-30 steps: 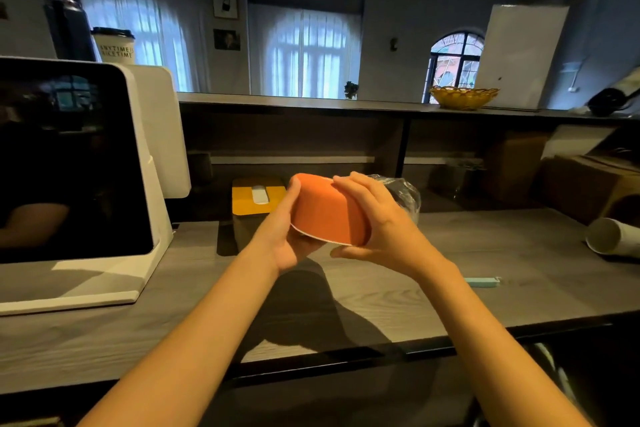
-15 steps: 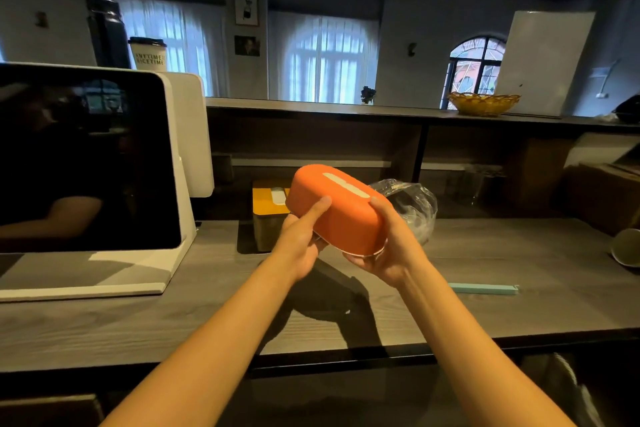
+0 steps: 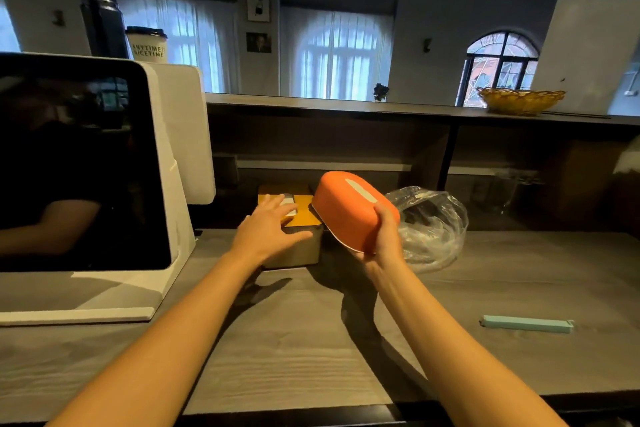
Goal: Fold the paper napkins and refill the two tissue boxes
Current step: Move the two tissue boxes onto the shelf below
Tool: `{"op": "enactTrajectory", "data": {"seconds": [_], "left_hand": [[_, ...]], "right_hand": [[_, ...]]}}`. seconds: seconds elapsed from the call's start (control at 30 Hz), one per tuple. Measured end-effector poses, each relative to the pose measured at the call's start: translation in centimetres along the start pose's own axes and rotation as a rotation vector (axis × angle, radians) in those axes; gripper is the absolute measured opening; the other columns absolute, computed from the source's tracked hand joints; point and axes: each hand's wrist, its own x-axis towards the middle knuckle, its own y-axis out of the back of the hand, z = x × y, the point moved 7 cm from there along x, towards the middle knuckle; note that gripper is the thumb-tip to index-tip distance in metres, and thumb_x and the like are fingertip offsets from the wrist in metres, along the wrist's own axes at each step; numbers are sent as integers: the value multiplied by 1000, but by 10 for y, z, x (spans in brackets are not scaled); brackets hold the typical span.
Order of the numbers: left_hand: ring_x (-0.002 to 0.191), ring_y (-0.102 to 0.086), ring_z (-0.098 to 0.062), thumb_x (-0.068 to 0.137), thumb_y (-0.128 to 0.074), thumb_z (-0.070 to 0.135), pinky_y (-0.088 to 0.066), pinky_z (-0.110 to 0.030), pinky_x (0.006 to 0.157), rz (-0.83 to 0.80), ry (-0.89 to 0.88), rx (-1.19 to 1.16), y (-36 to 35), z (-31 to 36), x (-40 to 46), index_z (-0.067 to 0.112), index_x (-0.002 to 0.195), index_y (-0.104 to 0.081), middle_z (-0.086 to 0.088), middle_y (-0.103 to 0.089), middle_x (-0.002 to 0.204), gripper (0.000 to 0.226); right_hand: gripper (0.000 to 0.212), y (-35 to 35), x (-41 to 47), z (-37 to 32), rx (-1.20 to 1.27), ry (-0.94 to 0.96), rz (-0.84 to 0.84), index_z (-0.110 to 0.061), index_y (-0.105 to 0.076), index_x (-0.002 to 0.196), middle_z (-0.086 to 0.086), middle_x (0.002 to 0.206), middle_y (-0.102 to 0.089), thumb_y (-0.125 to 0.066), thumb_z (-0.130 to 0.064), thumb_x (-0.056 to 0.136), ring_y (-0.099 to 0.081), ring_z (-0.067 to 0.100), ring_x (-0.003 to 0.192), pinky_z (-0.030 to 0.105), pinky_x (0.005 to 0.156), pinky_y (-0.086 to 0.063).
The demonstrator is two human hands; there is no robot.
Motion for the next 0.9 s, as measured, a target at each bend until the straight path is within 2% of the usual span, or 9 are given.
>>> {"op": "enactTrajectory", "data": {"seconds": [0.07,0.17,0.33,0.43,0.53,0.63,0.77,0.83,0.9], "left_hand": [[155,-12,-21,84,-62,69,-26,-57,120,-73,-5,-3,-10,-7,6,35,153,-37,3,-21,167,82],[153,-19,-17,89,-63,60,-27,-45,120,-31,15,-64,-17,-13,7,31,150,-44,3,-34,162,70],[148,-33,-16,88,-62,64,-39,-44,112,112,100,-36,-17,-9,5,30,143,-55,6,-48,153,65],[133,-51,-20,85,-58,72,-51,-38,89,166,179,103,-19,3,5,29,135,-61,3,-59,141,65],[103,-65,-22,85,-58,73,-45,-30,65,211,272,228,-17,20,5,24,122,-67,0,-68,115,61],[103,-63,-23,90,-58,65,-48,-33,70,210,279,255,-18,37,5,19,116,-67,-3,-67,109,54],[113,-62,-24,96,-52,60,-46,-33,76,215,208,135,-16,49,-3,21,129,-63,-3,-66,123,52],[115,-61,-22,99,-48,56,-48,-34,81,250,127,-50,-17,47,-10,24,131,-64,0,-67,125,48],[120,-56,-17,101,-48,49,-48,-35,84,318,28,-184,-14,37,-14,25,126,-67,3,-67,125,40]], "right_hand": [[84,2,11,6,16,16,50,-22,-30,148,13,129,-55,-70,-54,82,-62,34,107,47,79,-60],[88,16,28,6,-56,70,142,-20,-22,151,12,133,-47,-71,-49,84,-55,32,110,53,90,-56],[92,35,45,5,-237,91,162,-19,-19,151,14,139,-44,-74,-46,83,-51,29,108,48,87,-55],[95,49,53,1,-350,89,211,-17,-20,148,15,139,-45,-76,-50,79,-51,33,111,47,83,-49],[99,64,64,-3,-386,55,259,-14,-21,148,18,139,-47,-75,-56,76,-53,38,116,49,86,-52],[90,68,67,-12,-481,44,246,-10,-33,145,18,134,-51,-72,-56,79,-55,39,111,49,77,-55],[76,67,69,-23,-649,79,290,-7,-45,139,19,133,-52,-64,-55,84,-54,44,114,45,61,-54],[74,66,68,-27,-817,126,352,-5,-45,141,20,138,-51,-54,-57,90,-49,43,123,52,88,-52],[72,60,57,-35,-1010,236,422,-4,-36,148,21,150,-40,-49,-53,96,-36,41,137,53,113,-33]]}}
